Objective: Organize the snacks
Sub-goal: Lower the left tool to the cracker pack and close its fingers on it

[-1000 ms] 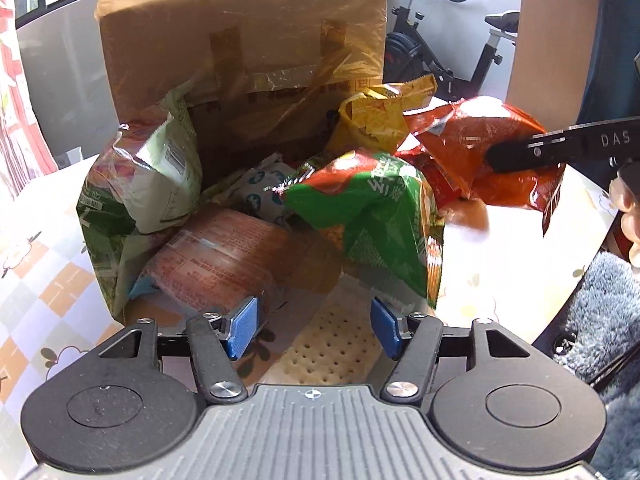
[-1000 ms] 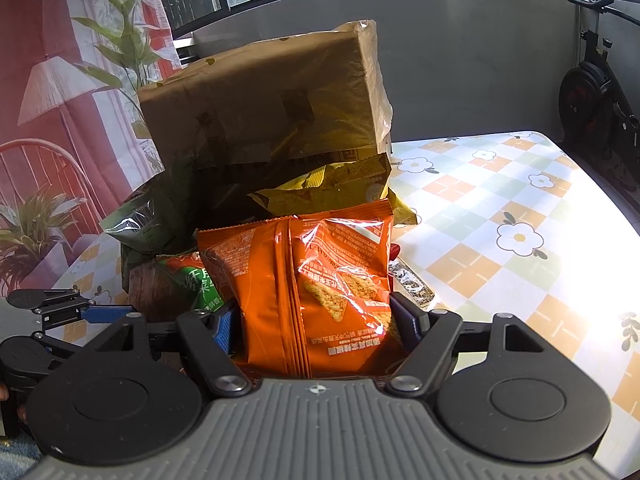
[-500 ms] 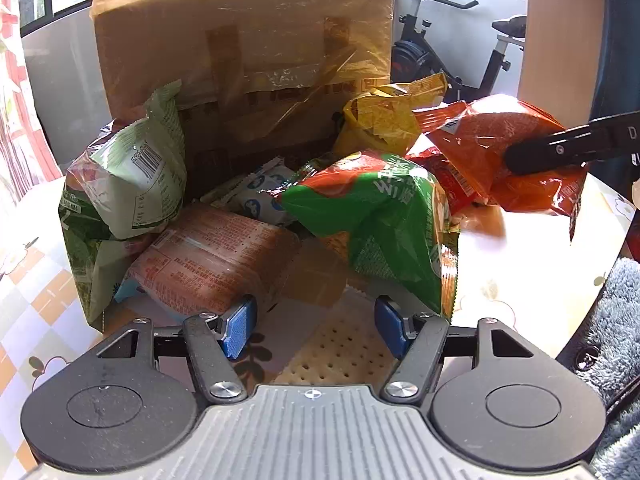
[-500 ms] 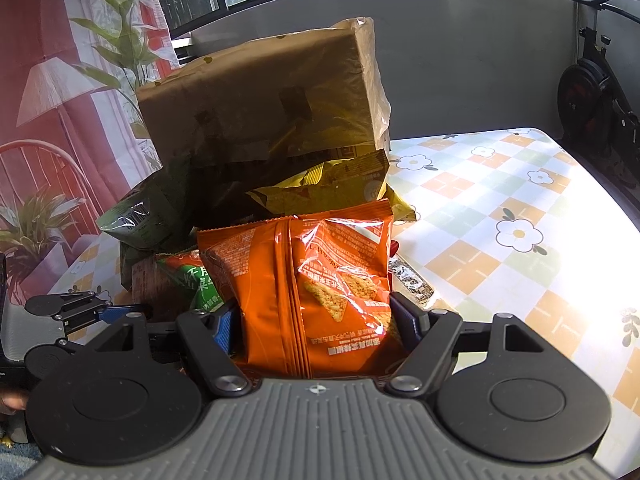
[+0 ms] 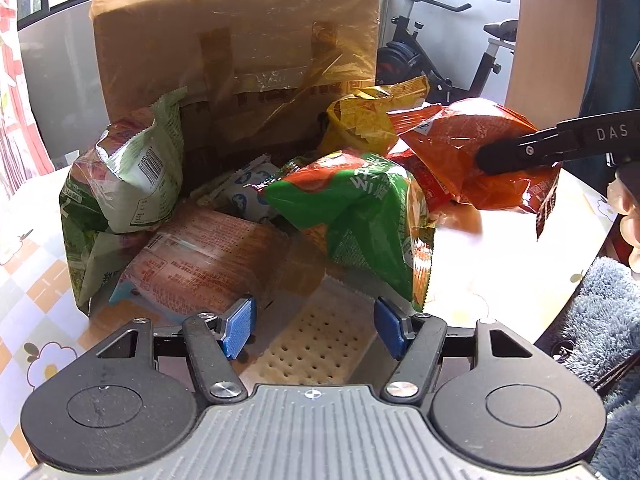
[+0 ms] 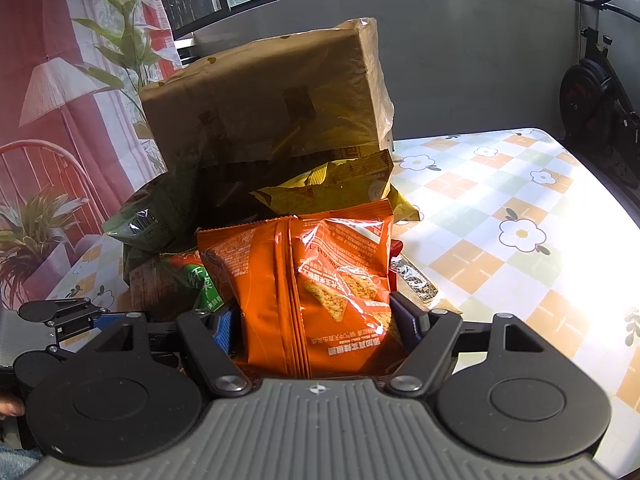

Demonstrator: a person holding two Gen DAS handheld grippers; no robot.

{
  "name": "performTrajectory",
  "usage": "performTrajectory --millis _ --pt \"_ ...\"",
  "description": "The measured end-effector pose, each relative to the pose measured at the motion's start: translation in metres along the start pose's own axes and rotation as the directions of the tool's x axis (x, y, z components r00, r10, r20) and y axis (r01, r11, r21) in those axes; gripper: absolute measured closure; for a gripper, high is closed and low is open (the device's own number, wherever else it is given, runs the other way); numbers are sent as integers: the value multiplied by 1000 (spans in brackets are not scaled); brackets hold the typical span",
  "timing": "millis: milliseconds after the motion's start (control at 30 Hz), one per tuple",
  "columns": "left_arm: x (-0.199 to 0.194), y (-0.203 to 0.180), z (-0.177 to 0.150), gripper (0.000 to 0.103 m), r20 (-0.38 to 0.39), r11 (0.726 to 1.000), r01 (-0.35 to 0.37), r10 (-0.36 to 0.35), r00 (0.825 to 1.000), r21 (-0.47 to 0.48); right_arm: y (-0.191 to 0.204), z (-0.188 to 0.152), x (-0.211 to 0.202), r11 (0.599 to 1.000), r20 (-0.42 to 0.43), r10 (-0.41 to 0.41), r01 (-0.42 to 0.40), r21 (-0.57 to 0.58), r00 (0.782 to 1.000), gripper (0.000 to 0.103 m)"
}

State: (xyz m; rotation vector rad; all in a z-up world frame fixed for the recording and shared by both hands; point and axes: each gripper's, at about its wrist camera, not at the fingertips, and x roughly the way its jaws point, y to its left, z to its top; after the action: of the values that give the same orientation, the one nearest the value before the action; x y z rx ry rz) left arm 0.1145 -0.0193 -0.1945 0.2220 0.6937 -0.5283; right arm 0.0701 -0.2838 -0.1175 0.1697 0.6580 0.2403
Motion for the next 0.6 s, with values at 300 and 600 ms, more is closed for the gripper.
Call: performTrajectory --millis 300,600 --pt "-3 1 0 36 -3 999 39 -39 999 -7 -2 0 2 1000 -3 1 -1 6 1000 28" --pt "6 -10 -8 35 -46 993 24 -19 999 112 -1 -1 1 1000 -1 4 -4 7 1000 28"
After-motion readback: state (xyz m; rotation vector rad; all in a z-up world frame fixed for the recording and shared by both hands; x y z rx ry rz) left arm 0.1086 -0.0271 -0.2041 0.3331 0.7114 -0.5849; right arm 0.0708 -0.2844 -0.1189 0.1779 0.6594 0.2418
